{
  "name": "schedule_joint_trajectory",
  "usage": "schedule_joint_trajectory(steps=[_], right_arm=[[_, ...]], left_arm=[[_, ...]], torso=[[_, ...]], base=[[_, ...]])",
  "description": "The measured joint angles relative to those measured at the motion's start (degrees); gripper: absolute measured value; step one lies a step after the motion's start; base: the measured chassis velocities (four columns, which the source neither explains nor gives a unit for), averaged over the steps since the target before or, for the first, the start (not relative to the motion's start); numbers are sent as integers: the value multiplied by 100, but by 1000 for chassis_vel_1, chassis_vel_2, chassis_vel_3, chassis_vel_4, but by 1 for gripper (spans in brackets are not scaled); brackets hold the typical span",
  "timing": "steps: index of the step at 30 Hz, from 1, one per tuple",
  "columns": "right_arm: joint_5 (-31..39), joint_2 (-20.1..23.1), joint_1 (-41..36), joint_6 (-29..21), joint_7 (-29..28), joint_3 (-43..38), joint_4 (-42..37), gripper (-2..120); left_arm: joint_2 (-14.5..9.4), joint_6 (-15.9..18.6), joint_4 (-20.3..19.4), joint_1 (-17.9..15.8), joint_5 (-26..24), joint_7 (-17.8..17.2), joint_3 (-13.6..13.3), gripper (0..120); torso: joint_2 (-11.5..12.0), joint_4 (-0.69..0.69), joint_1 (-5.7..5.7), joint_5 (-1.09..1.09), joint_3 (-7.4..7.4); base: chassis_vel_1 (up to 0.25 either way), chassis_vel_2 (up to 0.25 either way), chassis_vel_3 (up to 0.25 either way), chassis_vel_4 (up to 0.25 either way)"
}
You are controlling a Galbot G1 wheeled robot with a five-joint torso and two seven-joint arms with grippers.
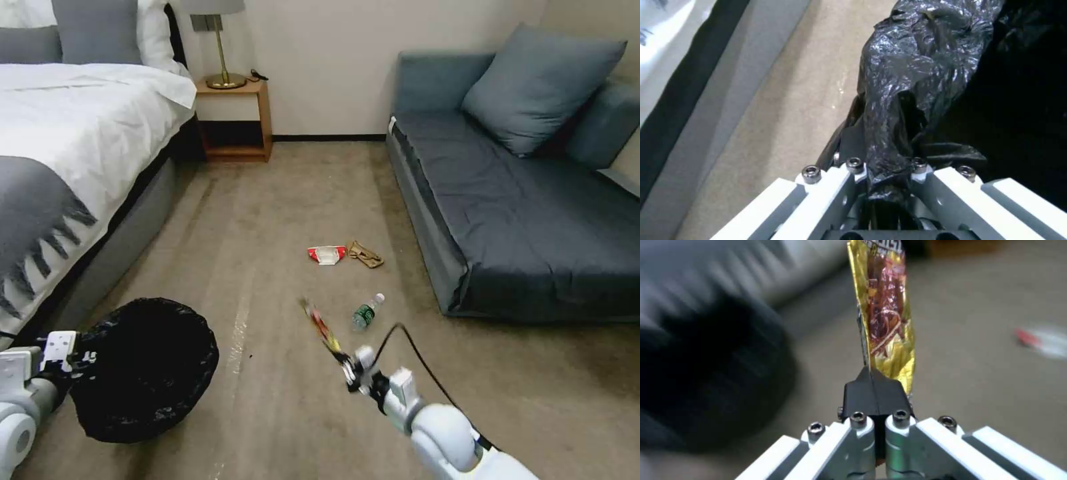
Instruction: Pick up the trash bin, then pick up the garbage on the floor and place it into the trash bin.
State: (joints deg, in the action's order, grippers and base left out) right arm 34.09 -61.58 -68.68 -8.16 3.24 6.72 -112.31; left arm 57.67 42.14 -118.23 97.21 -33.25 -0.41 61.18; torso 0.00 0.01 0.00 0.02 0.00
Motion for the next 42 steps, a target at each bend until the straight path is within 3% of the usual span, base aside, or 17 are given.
schedule_joint_trajectory(steps=[5,15,21,29,36,42], right_arm=[[830,-340,631,351,-27,833,-201,0],[871,-947,2123,517,12,2461,690,0],[818,-1296,2529,545,-29,2748,1176,0],[639,-1563,2489,517,-151,2763,1393,1],[513,-1529,2347,483,-185,2773,1398,28],[359,-1526,2245,470,-243,2672,1401,45]], left_arm=[[2,0,-109,157,-12,28,54,3],[108,0,-350,282,-83,34,136,3],[165,0,-408,333,-105,39,161,3],[186,0,-456,345,-130,44,176,3],[182,0,-461,324,-137,48,157,3],[166,0,-461,329,-151,49,184,3]], torso=[[0,-2,0,-1,0],[0,-2,0,0,0],[0,-1,0,0,1],[0,-1,0,-1,0],[0,0,0,-1,0],[0,-1,0,-1,0]], base=[[0,0,0,0],[0,0,0,0],[0,0,0,0],[0,0,0,0],[0,0,0,0],[0,0,0,0]])
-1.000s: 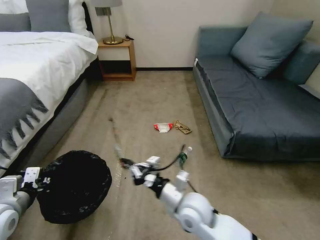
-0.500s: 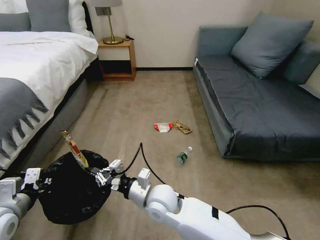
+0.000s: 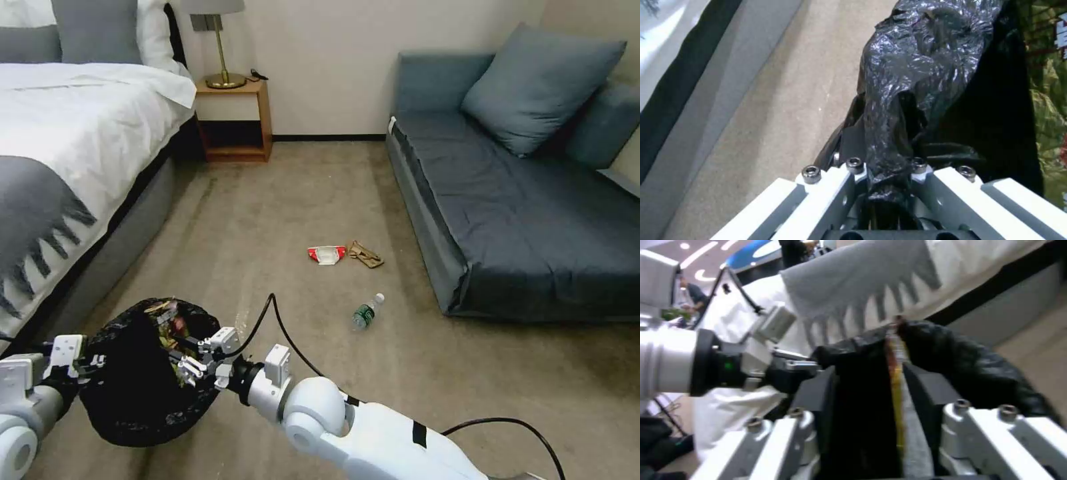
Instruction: Pick up the trash bin, then pick up the garbage on the floor and place it into the trash bin.
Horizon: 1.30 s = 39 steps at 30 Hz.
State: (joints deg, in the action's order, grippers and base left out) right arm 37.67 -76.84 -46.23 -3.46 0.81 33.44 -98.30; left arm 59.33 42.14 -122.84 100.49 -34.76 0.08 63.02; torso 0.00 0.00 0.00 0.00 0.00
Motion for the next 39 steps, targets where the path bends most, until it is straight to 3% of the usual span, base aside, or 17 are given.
schedule_joint_trajectory(steps=[3,4,9,13,17,25,39], right_arm=[[-555,124,-221,126,-159,-249,-60,60],[-555,124,-221,126,-159,-249,-60,60],[-1603,694,-906,353,-174,-1111,-469,84],[-2068,1000,-1340,571,-110,-1643,-662,96],[-2315,1260,-1971,836,-55,-2321,-800,100],[-2485,1326,-2745,999,-67,-2976,-787,100],[-2625,1322,-2968,1019,-191,-3057,-650,100]], left_arm=[[3,0,45,-18,-4,0,5,3],[3,0,45,-18,-4,0,5,3],[44,-1,145,-97,-22,-3,6,3],[72,-1,218,-175,-53,-10,7,3],[88,0,280,-237,-81,-14,11,3],[162,0,326,-278,-32,-17,23,3],[70,0,319,-284,-32,-14,23,3]], torso=[[0,0,0,-1,0],[0,0,0,-1,0],[0,1,0,-1,-1],[0,1,0,-2,0],[0,1,0,-2,-1],[0,1,0,-2,0],[0,0,-1,-1,-1]], base=[[0,0,0,0],[0,0,0,0],[0,0,0,0],[0,0,0,0],[0,0,0,0],[0,0,0,0],[-20,25,22,-23]])
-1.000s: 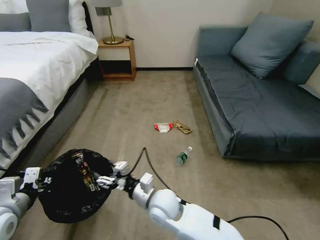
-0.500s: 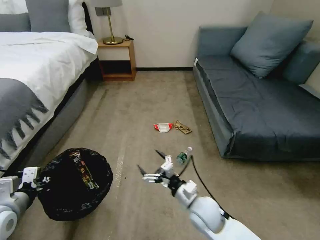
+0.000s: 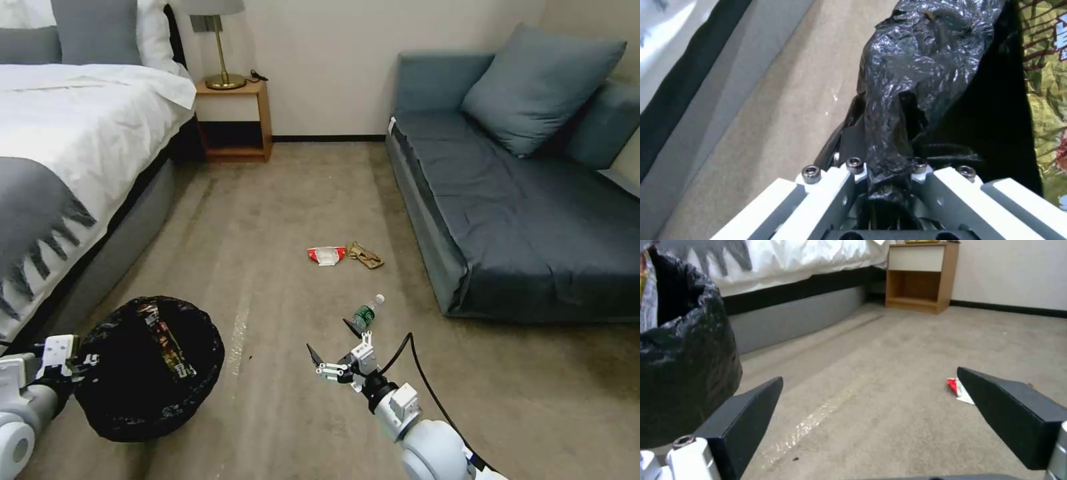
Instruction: Pick up the trash bin, then pick up the garbage on the floor and place it into the trash bin.
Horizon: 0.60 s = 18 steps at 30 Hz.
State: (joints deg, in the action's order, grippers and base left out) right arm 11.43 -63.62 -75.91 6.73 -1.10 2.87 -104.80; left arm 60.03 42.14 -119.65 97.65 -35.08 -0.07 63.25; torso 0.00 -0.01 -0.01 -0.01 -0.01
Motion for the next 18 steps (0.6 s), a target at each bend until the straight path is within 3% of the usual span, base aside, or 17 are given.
schedule_joint_trajectory(steps=[12,18], right_arm=[[5,30,2,-219,-103,-6,123,100],[40,45,77,-564,-217,32,192,100]], left_arm=[[-77,0,81,-84,-52,8,-20,3],[-67,0,145,-135,-45,8,-92,3]], torso=[[0,2,1,0,1],[0,0,0,1,1]], base=[[-180,175,184,-178],[-151,159,162,-155]])
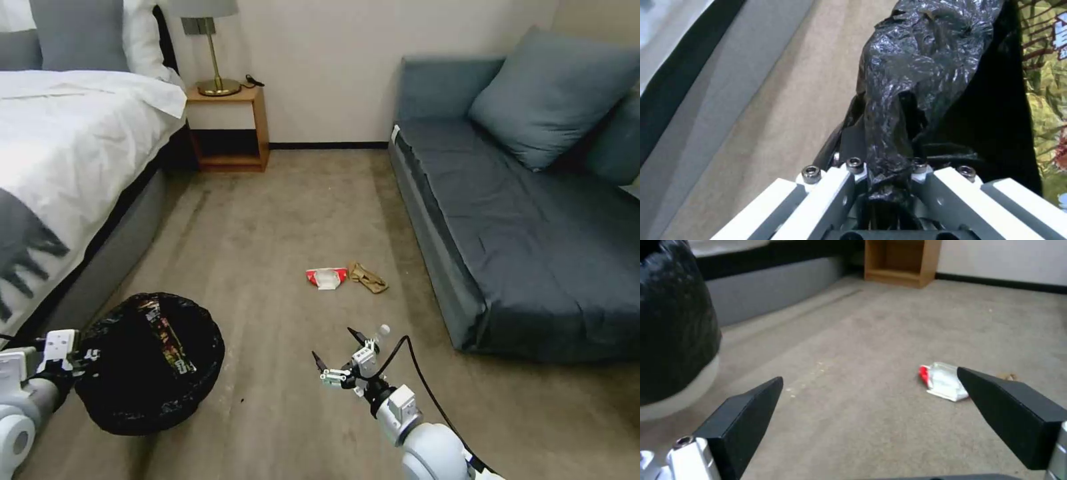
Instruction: Pick up the trash bin, then pick up the garbage on the floor and place it into the trash bin.
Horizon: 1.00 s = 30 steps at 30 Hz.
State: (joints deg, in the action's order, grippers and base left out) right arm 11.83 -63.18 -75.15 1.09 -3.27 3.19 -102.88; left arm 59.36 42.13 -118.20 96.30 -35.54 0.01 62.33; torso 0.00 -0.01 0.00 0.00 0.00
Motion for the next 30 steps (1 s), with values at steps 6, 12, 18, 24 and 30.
schedule_joint_trajectory(steps=[6,12,18,24,30], right_arm=[[64,-7,121,-537,-222,62,63,100],[663,-35,320,-1716,-859,103,40,100],[2095,-125,670,-3094,-2074,68,226,100],[3306,-444,1109,-3643,-2769,2,882,100],[3334,-638,1298,-3703,-2862,6,1328,100]], left_arm=[[-10,0,59,-42,-1,6,-29,3],[-1,0,113,-64,7,7,-51,3],[44,0,163,-63,36,8,-99,3],[21,0,185,-70,51,10,-122,3],[12,0,176,-52,49,12,-89,3]], torso=[[0,2,0,0,0],[0,1,1,0,1],[0,1,0,0,-1],[0,1,0,0,0],[0,0,0,0,0]], base=[[-160,134,146,-144],[-106,112,97,-116],[-14,18,9,-24],[0,0,0,0],[0,0,0,0]])
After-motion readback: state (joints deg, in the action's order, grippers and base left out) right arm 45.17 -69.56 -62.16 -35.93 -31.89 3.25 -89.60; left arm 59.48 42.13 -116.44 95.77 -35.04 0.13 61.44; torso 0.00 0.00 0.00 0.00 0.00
